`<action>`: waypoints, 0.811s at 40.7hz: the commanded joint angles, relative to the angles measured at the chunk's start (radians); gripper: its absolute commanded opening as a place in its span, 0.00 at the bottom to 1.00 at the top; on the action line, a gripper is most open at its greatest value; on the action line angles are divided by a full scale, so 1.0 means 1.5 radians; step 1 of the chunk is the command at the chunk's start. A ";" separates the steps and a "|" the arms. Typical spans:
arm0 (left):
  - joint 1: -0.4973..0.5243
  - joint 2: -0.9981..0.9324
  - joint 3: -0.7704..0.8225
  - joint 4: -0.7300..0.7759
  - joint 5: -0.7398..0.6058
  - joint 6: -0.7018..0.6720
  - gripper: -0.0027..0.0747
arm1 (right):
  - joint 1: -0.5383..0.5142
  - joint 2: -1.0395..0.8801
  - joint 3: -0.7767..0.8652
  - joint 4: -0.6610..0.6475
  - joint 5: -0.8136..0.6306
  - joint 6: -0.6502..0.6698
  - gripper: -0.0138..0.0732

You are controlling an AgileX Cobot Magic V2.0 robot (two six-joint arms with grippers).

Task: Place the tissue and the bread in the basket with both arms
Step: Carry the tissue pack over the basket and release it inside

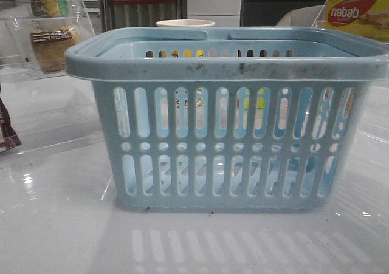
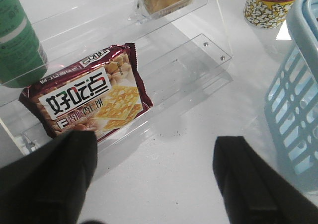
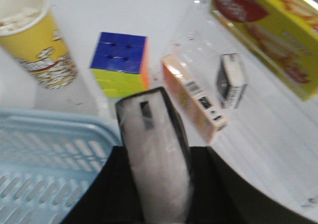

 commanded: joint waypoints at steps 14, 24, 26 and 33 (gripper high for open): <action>-0.005 -0.001 -0.021 -0.006 -0.051 -0.001 0.74 | 0.239 -0.006 0.031 0.006 -0.073 -0.011 0.37; -0.005 -0.001 -0.021 -0.007 -0.051 -0.001 0.74 | 0.246 0.068 0.037 0.010 -0.086 -0.011 0.38; -0.005 -0.001 -0.021 -0.007 -0.051 -0.001 0.74 | 0.246 0.084 0.037 0.010 -0.090 -0.011 0.42; -0.005 -0.001 -0.021 -0.007 -0.051 -0.001 0.74 | 0.246 0.127 0.037 0.010 -0.103 -0.011 0.72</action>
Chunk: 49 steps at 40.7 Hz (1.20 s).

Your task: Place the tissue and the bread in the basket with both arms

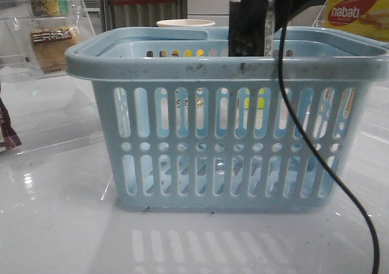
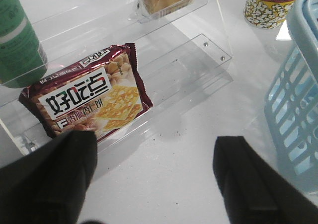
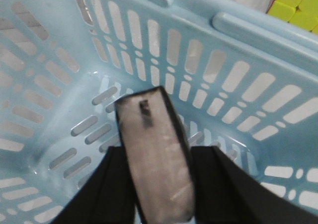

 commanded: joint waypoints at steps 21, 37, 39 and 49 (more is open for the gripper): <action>-0.005 -0.001 -0.021 -0.007 -0.051 -0.001 0.74 | 0.001 -0.161 0.007 -0.017 -0.016 -0.019 0.81; -0.005 -0.001 -0.021 -0.009 -0.068 -0.001 0.74 | 0.001 -0.398 0.170 -0.034 0.012 -0.026 0.81; -0.005 0.000 -0.021 -0.010 -0.069 -0.001 0.74 | 0.001 -0.421 0.186 -0.034 0.012 -0.026 0.81; -0.005 0.085 -0.060 -0.043 -0.079 -0.001 0.76 | 0.001 -0.460 0.222 -0.034 0.017 -0.026 0.81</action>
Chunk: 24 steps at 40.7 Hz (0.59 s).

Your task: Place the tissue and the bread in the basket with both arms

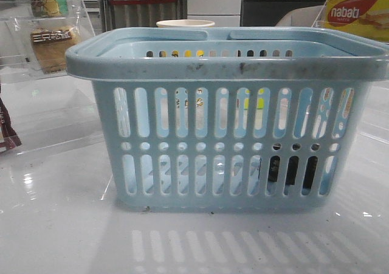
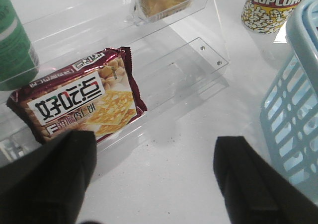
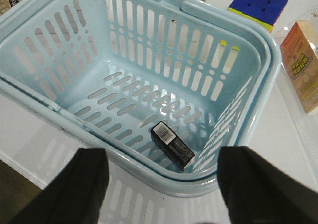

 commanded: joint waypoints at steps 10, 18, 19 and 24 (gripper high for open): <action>-0.005 0.169 -0.156 -0.033 -0.061 -0.002 0.84 | 0.001 -0.004 -0.015 -0.007 -0.043 -0.009 0.81; 0.013 0.291 -0.273 -0.089 -0.061 -0.002 0.84 | 0.001 -0.004 -0.015 -0.007 -0.042 -0.009 0.81; 0.018 0.309 -0.286 -0.104 -0.060 -0.002 0.84 | 0.001 -0.004 -0.015 -0.007 -0.042 -0.009 0.81; 0.030 0.385 -0.359 -0.126 -0.057 -0.002 0.84 | 0.001 -0.004 -0.015 -0.007 -0.042 -0.009 0.81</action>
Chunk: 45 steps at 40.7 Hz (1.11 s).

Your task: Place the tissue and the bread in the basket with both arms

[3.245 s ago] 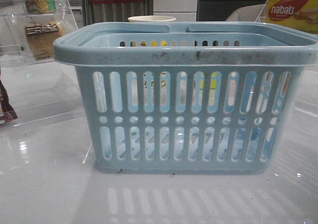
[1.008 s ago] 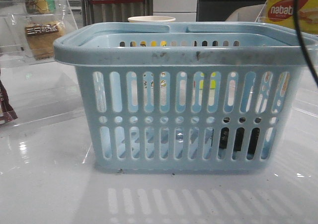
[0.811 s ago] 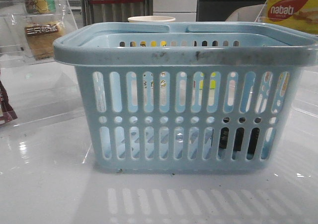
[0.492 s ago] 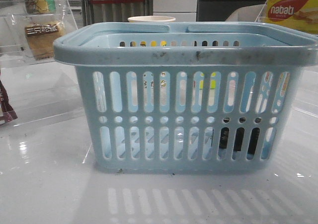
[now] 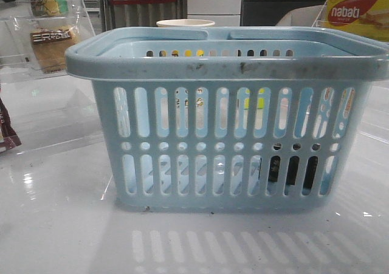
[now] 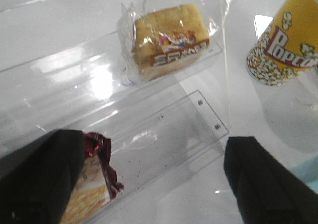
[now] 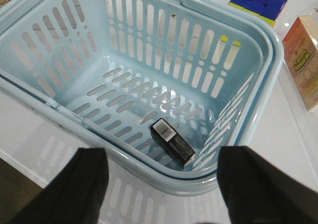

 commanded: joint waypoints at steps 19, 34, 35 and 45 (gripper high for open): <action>0.007 0.218 -0.230 -0.069 -0.085 -0.002 0.84 | 0.001 -0.004 -0.019 -0.007 -0.041 -0.008 0.81; 0.007 0.249 -0.230 -0.069 -0.131 -0.002 0.73 | 0.001 -0.004 -0.019 -0.007 -0.041 -0.008 0.81; 0.007 0.249 -0.230 -0.069 -0.131 -0.002 0.71 | 0.001 -0.004 -0.019 -0.007 -0.041 -0.008 0.81; 0.007 0.249 -0.230 -0.069 -0.121 -0.002 0.36 | 0.001 -0.004 -0.019 -0.007 -0.041 -0.008 0.81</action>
